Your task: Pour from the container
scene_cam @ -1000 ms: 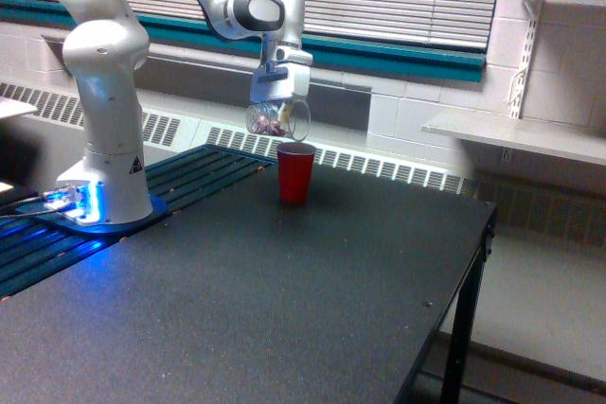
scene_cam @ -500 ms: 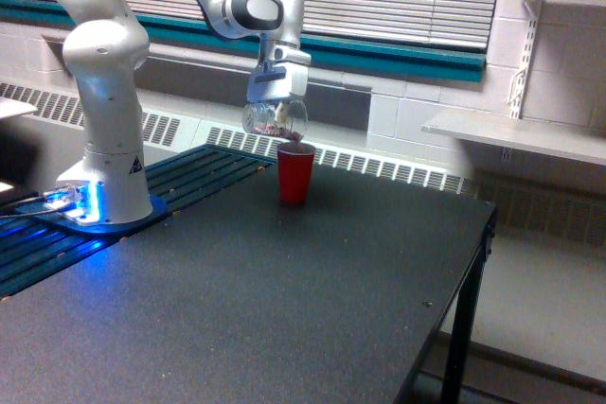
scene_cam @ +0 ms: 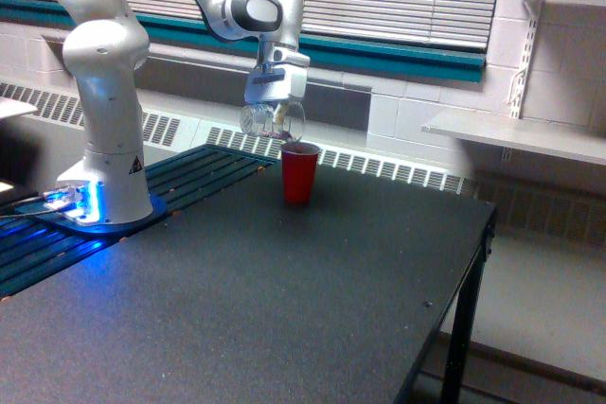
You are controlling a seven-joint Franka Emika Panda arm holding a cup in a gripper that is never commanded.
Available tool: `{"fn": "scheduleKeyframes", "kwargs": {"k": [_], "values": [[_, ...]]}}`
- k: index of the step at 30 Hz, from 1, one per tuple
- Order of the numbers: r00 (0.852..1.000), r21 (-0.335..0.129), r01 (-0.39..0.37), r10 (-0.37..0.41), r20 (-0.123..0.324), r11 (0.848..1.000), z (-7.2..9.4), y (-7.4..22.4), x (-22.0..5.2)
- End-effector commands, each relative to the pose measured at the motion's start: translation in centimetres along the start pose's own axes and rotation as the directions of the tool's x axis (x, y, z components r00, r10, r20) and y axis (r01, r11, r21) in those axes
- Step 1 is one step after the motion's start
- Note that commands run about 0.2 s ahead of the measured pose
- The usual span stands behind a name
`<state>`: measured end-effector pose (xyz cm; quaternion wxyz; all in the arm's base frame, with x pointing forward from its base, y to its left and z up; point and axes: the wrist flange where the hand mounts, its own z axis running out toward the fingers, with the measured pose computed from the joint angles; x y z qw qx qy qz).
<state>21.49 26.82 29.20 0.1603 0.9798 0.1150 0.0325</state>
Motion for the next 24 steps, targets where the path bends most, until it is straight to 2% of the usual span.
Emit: {"fn": "scheduleKeyframes", "kwargs": {"k": [1, 18, 24], "values": [[1.000, -0.004, 0.010, -0.010, 0.005, 1.000, -0.01, -0.04, 0.06], [1.000, -0.007, 0.014, -0.014, 0.023, 1.000, 0.48, 0.37, -0.16], [1.000, -0.013, 0.011, -0.011, 0.013, 1.000, 0.21, 0.55, 0.25]]}}
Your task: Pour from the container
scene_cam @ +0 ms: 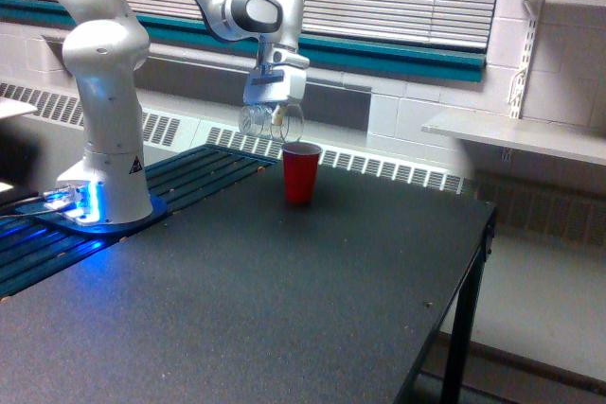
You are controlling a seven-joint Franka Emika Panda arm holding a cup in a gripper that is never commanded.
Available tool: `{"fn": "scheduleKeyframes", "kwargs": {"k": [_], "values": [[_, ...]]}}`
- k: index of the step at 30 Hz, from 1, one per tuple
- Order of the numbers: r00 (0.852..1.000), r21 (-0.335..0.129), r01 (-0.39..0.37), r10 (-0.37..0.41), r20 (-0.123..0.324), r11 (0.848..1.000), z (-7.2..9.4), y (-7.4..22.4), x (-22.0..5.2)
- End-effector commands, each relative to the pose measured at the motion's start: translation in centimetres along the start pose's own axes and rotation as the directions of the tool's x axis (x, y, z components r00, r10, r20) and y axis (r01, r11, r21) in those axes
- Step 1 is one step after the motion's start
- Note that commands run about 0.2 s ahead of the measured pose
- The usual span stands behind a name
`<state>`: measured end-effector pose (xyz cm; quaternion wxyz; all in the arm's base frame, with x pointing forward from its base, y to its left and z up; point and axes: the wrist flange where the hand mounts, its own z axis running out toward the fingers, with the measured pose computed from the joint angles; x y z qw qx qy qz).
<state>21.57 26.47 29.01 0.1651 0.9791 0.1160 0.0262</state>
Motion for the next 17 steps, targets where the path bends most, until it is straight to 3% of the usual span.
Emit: {"fn": "scheduleKeyframes", "kwargs": {"k": [1, 17], "values": [[1.000, -0.005, 0.006, -0.006, -0.001, 1.000, -0.1, 0.3, 0.3], [0.996, 0.000, -0.064, 0.063, -0.067, 0.998, -2.4, 2.4, 2.0]]}}
